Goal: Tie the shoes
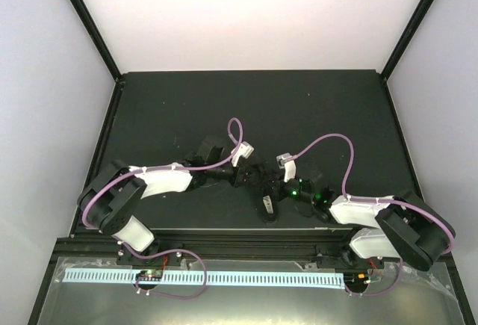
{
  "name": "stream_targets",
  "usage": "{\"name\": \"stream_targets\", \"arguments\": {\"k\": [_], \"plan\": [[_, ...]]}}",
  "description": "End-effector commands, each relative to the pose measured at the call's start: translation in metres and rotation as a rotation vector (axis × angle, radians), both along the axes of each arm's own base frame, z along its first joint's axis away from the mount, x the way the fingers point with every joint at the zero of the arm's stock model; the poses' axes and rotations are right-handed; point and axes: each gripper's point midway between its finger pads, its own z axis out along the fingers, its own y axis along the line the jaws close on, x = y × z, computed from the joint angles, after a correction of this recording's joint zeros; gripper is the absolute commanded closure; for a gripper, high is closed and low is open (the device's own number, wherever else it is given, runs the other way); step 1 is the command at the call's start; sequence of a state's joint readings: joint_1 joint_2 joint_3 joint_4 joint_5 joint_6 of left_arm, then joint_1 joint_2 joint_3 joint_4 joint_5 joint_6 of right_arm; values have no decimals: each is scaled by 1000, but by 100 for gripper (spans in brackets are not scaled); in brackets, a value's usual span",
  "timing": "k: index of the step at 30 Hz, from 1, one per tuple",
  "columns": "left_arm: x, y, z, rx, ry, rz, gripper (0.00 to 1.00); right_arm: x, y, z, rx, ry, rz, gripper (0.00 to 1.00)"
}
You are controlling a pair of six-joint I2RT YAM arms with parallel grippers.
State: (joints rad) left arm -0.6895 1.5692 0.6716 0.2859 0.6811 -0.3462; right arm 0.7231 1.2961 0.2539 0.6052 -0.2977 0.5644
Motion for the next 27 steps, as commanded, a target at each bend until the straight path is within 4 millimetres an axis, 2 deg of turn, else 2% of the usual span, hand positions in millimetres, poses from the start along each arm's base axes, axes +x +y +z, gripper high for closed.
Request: {"name": "stream_targets", "arguments": {"k": [1, 9, 15, 18, 27], "plan": [[12, 0, 15, -11, -59, 61, 82, 7, 6, 17, 44, -50, 3, 98], [7, -3, -8, 60, 3, 8, 83, 7, 6, 19, 49, -51, 3, 98], [-1, -6, -9, 57, 2, -46, 82, 8, 7, 19, 50, -49, 4, 98], [1, -4, -17, 102, -1, -42, 82, 7, 7, 19, 50, -49, 5, 98], [-9, -8, -9, 54, 0, -101, 77, 7, 6, 18, 47, -46, 4, 98]]}}
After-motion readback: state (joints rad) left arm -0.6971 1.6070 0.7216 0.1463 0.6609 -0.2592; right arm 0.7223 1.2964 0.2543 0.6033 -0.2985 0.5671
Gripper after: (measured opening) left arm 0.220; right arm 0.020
